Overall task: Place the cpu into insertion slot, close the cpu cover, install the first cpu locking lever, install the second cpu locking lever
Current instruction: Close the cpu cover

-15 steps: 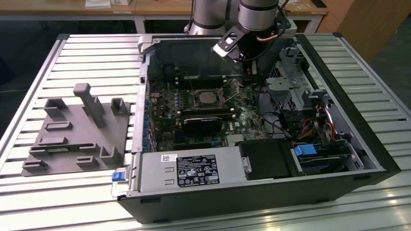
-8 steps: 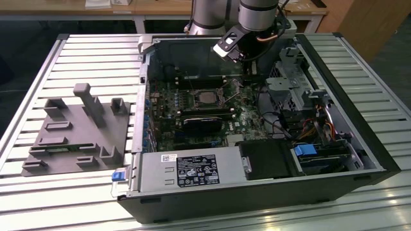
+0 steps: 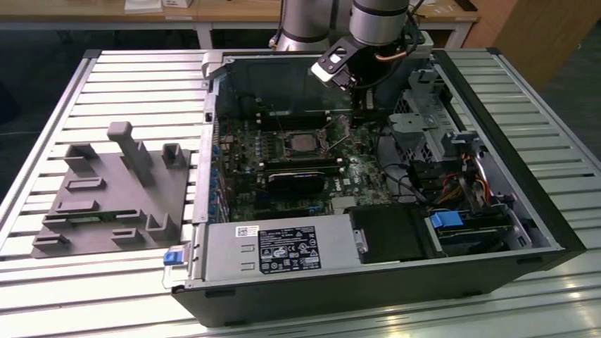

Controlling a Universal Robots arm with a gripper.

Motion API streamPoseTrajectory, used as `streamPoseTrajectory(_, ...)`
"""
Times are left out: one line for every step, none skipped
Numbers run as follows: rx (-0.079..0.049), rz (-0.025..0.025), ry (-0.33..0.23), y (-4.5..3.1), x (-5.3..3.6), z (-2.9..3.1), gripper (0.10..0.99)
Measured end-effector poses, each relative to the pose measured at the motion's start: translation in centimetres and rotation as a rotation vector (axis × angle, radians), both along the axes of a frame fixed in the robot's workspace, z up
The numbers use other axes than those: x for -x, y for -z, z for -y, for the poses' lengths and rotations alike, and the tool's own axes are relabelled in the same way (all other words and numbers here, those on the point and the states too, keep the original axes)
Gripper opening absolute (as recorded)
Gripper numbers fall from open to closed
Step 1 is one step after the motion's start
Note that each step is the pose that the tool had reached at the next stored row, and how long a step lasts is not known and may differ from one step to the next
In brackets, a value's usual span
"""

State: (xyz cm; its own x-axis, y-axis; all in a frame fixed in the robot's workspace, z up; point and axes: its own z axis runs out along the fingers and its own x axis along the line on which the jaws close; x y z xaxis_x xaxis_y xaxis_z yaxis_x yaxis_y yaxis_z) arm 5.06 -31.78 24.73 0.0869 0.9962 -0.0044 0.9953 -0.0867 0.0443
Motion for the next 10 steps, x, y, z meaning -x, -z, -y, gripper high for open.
streamPoseTrajectory(0.0, -0.0001, 0.0, 0.0, 0.0, 0.0, 0.102)
streamPoseTrajectory(0.0, -0.0002, 0.0, 0.0, 0.0, 0.0, 0.102)
streamPoseTrajectory(0.0, -0.0002, 0.0, 0.0, 0.0, 0.0, 0.102)
streamPoseTrajectory(0.0, -0.0002, 0.0, 0.0, -0.02, 0.0, 0.102)
streamPoseTrajectory(0.0, -0.0002, 0.0, 0.01, -0.05, 0.0, 0.102)
streamPoseTrajectory(0.0, -0.0004, 0.0, 0.01, -0.1, -0.01, 0.102)
streamPoseTrajectory(0.0, -0.001, 0.0, 0.01, -0.17, 0.0, 0.102)
streamPoseTrajectory(0.0, -0.0017, 0.0, 0.01, -0.26, 0.0, 0.102)
streamPoseTrajectory(0.0, -0.0023, 0.0, 0.0, -0.34, 0.0, 0.102)
streamPoseTrajectory(0.0, -0.0028, 0.0, 0.0, -0.41, 0.0, 0.102)
